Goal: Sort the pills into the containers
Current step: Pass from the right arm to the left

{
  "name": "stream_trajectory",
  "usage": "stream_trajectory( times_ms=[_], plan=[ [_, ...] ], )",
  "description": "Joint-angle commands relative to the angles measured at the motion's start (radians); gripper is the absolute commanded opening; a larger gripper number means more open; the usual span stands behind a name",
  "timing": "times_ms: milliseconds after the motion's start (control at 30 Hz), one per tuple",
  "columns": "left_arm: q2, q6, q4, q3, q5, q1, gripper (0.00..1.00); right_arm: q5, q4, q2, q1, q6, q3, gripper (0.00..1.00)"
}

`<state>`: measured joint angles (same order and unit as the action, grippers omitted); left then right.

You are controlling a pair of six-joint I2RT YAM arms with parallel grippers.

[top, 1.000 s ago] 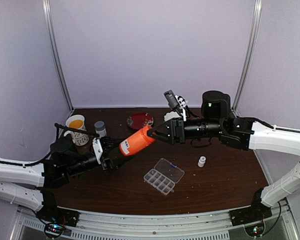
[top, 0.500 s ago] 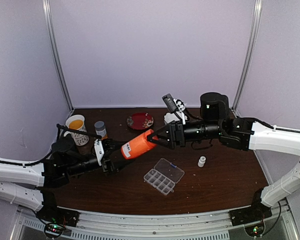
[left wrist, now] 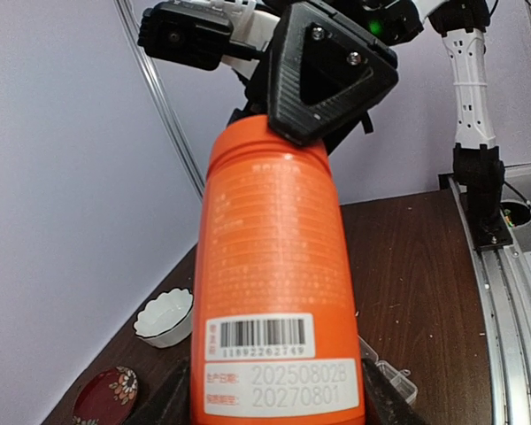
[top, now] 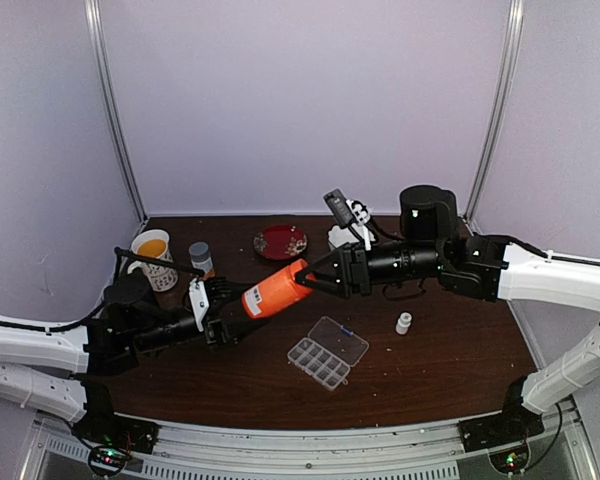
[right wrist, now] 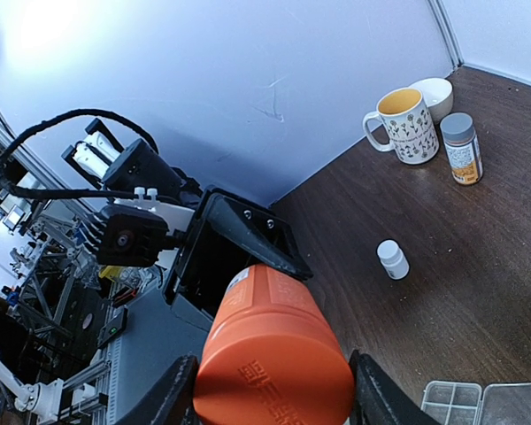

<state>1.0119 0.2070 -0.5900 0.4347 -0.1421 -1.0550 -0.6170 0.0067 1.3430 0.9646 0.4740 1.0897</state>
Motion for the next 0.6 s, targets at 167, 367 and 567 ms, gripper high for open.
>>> stream_trajectory(
  times_ms=[167, 367, 567],
  plan=[
    [-0.01, -0.354, -0.108, 0.035, 0.004, 0.031, 0.0, -0.062, -0.032, -0.027, 0.029, -0.151, 0.061, 0.11],
    [0.003, -0.504, 0.108, 0.177, -0.283, 0.129, 0.0, -0.019, -0.16, -0.045, 0.045, -0.418, 0.108, 0.01],
    [0.036, -0.562, 0.189, 0.252, -0.501, 0.16, 0.0, -0.124, -0.273, -0.07, 0.042, -0.876, 0.091, 0.01]
  ],
)
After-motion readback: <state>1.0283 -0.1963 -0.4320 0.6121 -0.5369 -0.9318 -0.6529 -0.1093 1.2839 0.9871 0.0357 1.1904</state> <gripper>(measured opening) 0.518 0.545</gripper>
